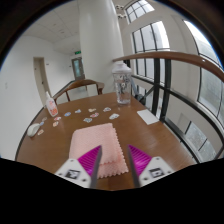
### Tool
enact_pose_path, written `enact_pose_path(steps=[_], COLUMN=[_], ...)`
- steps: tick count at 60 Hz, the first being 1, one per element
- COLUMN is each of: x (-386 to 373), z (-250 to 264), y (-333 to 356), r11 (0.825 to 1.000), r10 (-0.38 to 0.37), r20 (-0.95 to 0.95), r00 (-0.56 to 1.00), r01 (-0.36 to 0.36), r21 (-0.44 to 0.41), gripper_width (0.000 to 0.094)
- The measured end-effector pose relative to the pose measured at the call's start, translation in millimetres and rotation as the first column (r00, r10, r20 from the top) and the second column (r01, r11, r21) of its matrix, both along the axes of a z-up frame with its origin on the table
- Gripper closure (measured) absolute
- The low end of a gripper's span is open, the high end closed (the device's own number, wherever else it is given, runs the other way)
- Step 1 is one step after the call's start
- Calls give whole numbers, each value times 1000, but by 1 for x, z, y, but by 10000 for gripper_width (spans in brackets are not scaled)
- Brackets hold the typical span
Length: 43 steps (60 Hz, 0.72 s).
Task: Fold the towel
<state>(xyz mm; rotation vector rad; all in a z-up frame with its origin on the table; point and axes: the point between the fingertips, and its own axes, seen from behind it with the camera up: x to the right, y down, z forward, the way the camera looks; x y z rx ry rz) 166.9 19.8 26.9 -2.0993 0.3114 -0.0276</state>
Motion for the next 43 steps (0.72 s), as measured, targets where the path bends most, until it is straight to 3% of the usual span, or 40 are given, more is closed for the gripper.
enact_pose_path(steps=[4, 7, 17, 26, 36, 43], x=[-2, -5, -43, -89, -119, -107], z=[14, 24, 55, 81, 94, 110], y=[-8, -21, -71, -124, -169, -179], r11=[1000, 999, 990, 969, 948, 939], r10=[19, 32, 87, 150, 211, 163], r20=[35, 69, 129, 161, 199, 273], r00=[999, 997, 988, 976, 957, 948], r01=[-19, -35, -101, -177, -250, -234], r21=[15, 34, 100, 172, 195, 253], gripper_width=[35, 109, 103, 96, 97, 96])
